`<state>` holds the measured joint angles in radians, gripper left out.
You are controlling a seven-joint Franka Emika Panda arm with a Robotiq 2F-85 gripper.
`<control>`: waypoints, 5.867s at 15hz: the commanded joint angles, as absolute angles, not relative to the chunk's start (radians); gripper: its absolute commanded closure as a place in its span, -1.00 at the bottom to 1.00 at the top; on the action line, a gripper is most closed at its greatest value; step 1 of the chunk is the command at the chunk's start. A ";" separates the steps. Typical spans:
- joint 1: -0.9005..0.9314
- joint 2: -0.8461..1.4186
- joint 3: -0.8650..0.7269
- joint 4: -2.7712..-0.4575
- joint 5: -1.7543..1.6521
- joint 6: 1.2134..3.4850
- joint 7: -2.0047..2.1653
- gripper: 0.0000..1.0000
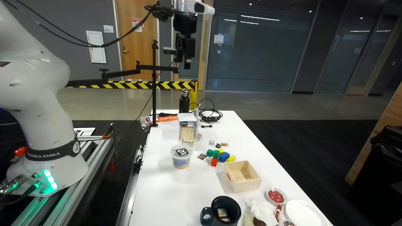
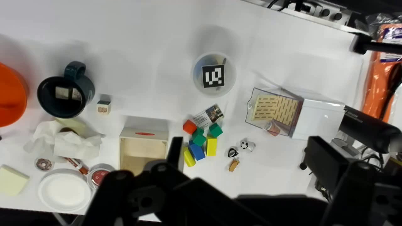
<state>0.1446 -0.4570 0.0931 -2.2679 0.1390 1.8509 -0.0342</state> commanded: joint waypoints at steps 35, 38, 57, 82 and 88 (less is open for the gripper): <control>0.097 0.326 0.143 -1.678 -0.141 2.071 -0.673 -1.00; 0.064 0.388 0.144 -1.648 -0.147 2.065 -0.857 -1.00; 0.184 0.694 0.169 -1.470 -0.143 2.083 -0.863 -1.00; 0.096 0.827 0.240 -1.660 -0.109 2.285 -0.840 -1.00; 0.090 0.846 0.213 -1.611 -0.162 2.260 -0.914 -1.00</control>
<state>0.0874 0.8339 0.2149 -1.6399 -0.1264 2.2688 -0.8688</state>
